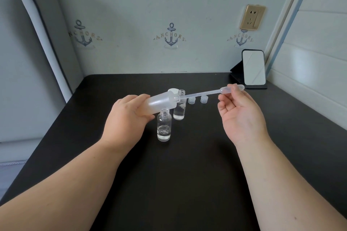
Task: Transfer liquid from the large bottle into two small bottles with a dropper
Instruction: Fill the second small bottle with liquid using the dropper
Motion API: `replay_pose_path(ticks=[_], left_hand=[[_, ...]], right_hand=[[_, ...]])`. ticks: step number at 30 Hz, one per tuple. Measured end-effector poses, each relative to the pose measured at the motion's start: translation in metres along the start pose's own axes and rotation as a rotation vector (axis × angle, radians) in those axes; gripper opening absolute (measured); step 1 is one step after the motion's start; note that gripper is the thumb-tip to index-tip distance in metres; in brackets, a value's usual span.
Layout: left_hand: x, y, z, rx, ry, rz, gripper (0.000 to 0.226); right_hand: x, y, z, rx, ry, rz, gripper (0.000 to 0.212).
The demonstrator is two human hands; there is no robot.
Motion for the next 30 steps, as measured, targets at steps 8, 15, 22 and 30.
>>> replay_pose_path(ticks=[8, 15, 22, 30], left_hand=[[0.002, -0.007, -0.004, -0.027, 0.045, -0.062, 0.043], [0.002, -0.007, -0.006, -0.125, 0.056, -0.14, 0.03], [-0.001, -0.014, -0.005, -0.313, 0.055, -0.267, 0.021], [0.0, -0.016, -0.003, -0.389, 0.078, -0.318, 0.032]], right_hand=[[0.005, -0.005, -0.017, 0.126, 0.145, 0.023, 0.016], [0.007, -0.006, -0.022, 0.233, 0.17, 0.017, 0.015], [0.007, -0.006, -0.019, 0.211, 0.124, 0.013, 0.03], [0.007, -0.006, -0.017, 0.161, 0.094, 0.011, 0.021]])
Point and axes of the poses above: each hand's wrist, its own x-axis towards the middle knuckle, its own z-axis out of the palm, y = z × x, the point moved 5 cm from there along x, towards the middle knuckle, and after that the axes turned 8 degrees about -x, right-handed, at the moved point
